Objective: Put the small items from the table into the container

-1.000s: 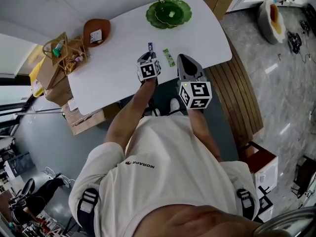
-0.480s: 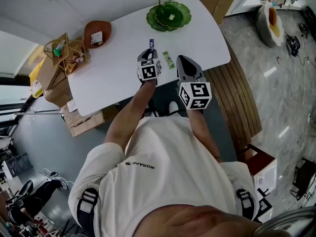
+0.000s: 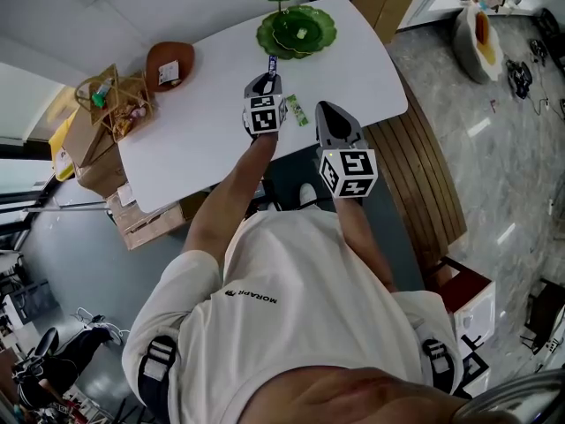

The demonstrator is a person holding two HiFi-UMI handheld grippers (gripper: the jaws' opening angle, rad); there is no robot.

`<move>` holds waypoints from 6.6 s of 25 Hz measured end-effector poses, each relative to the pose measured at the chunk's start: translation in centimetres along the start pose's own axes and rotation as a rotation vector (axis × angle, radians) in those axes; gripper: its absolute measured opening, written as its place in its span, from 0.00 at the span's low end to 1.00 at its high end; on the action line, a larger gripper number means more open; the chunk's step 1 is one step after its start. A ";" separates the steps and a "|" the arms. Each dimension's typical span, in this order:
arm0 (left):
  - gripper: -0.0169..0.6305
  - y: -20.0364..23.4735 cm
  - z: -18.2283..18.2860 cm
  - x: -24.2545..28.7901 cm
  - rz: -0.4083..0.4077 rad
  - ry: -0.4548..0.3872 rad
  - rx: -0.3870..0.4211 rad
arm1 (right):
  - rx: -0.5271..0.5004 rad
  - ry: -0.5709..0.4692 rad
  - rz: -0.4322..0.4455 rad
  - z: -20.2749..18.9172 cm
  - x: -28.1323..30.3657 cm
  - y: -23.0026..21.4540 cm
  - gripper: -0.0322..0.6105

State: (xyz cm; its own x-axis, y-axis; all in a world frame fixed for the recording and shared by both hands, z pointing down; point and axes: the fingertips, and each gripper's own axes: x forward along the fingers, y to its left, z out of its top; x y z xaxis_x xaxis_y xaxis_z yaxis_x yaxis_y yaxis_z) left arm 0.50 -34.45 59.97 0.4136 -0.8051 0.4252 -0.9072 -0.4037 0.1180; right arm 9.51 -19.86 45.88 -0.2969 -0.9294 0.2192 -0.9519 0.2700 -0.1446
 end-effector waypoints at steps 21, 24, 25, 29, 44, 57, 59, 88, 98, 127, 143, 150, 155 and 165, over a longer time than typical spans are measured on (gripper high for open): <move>0.16 -0.9 3.2 5.4 -0.036 0.020 0.122 | -0.018 0.011 -0.027 -0.3 0.0 -1.8 0.06; 0.16 -0.6 3.0 6.1 -0.030 0.037 0.127 | -0.020 0.012 -0.026 -0.3 0.0 -1.9 0.06; 0.16 -0.6 3.1 6.2 -0.029 0.038 0.123 | -0.021 0.011 -0.026 -0.3 -0.1 -1.9 0.06; 0.16 -0.6 3.3 6.8 -0.031 0.040 0.117 | -0.025 0.012 -0.030 -0.3 -0.2 -2.2 0.06; 0.16 -0.9 4.2 9.7 -0.044 0.067 0.155 | -0.009 0.025 -0.051 -0.8 -0.1 -3.8 0.06; 0.16 -1.2 4.5 10.9 -0.040 0.081 0.169 | -0.002 0.026 -0.059 -0.6 -0.1 -4.4 0.06; 0.16 -1.1 4.6 11.0 -0.037 0.086 0.167 | -0.004 0.025 -0.058 -0.5 0.0 -4.4 0.06; 0.21 -2.0 4.8 10.2 -0.067 0.071 0.186 | 0.003 0.026 -0.049 -0.7 0.2 -4.2 0.06; 0.21 -2.9 5.5 7.5 -0.083 0.021 0.152 | -0.004 0.016 -0.034 -0.3 -0.1 -2.9 0.06; 0.03 -2.7 2.6 0.6 -0.059 -0.012 0.030 | -0.013 -0.003 -0.012 0.0 -0.6 -0.3 0.06; 0.03 -3.1 -2.8 -0.7 -0.037 0.067 -0.062 | -0.007 0.011 -0.028 -0.7 -0.9 -0.7 0.06; 0.03 -3.8 -4.9 -0.3 -0.025 0.105 -0.084 | 0.002 0.023 -0.038 -1.3 -1.2 -1.2 0.06; 0.03 -4.7 -7.3 -0.2 -0.028 0.152 -0.107 | 0.010 0.031 -0.048 -1.8 -1.5 -1.8 0.06; 0.03 -6.4 -12.3 0.7 -0.033 0.239 -0.114 | 0.029 0.059 -0.074 -3.0 -2.1 -3.4 0.06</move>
State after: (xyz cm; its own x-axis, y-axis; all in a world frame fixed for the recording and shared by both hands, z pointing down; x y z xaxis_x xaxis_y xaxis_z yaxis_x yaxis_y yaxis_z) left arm 5.68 -27.07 70.53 0.4251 -0.6613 0.6181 -0.9021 -0.3656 0.2293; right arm 13.17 -18.11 48.86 -0.2307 -0.9299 0.2864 -0.9691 0.1932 -0.1534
